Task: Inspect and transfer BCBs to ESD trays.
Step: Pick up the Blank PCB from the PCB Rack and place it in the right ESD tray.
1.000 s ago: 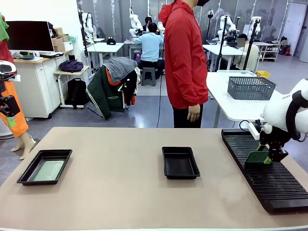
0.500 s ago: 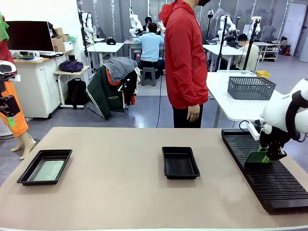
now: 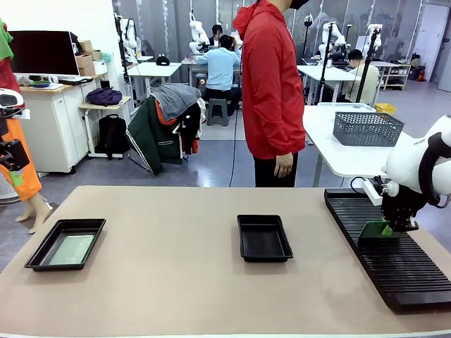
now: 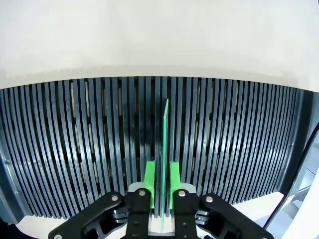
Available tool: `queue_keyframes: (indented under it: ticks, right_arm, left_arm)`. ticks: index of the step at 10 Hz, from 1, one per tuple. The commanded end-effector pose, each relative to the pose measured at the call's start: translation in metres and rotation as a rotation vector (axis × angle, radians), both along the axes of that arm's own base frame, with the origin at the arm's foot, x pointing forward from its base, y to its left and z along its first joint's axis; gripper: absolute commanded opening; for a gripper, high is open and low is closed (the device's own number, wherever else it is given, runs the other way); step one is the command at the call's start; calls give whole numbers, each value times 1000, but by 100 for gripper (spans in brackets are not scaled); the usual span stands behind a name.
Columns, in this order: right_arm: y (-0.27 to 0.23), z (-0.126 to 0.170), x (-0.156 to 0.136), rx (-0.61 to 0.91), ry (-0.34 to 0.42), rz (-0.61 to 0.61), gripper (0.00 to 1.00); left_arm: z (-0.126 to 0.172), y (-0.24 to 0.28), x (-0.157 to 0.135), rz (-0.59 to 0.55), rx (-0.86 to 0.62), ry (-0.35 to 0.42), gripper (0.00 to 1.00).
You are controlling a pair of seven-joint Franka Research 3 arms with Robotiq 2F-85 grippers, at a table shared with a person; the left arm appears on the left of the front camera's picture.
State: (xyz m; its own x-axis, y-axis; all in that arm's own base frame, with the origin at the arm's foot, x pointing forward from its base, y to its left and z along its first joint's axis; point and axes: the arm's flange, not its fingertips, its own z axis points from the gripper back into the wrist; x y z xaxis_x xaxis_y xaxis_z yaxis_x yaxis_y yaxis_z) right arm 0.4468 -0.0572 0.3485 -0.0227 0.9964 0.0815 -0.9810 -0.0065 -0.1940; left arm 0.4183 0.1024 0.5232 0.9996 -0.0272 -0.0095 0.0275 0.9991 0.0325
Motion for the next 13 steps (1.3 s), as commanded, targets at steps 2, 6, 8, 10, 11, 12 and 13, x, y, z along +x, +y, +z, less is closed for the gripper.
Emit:
queue_keyframes:
  ticks: [2, 6, 8, 10, 11, 12, 13]
  right_arm:
    - [-3, 3, -3, -15, 20, -6, 0]
    - [-5, 11, -2, -23, 17, -16, 0]
    - [-4, 33, -4, -37, -3, -18, 0]
    - [-4, 74, -6, -22, 9, -5, 0]
    - [-4, 96, -5, -23, 20, -8, 0]
    - [-5, 124, -4, -15, 30, -11, 0]
    - [-6, 148, -2, -14, 47, -10, 0]
  left_arm:
    - [-1, 1, 1, 0, 2, -5, 100]
    - [-1, 1, 1, 0, 2, -5, 100]
    - [-1, 1, 1, 0, 2, -5, 100]
    - [-1, 1, 1, 0, 2, -5, 100]
    - [-1, 1, 1, 0, 2, -5, 100]
    - [-1, 1, 1, 0, 2, -5, 100]
    - [-1, 1, 1, 0, 2, -5, 100]
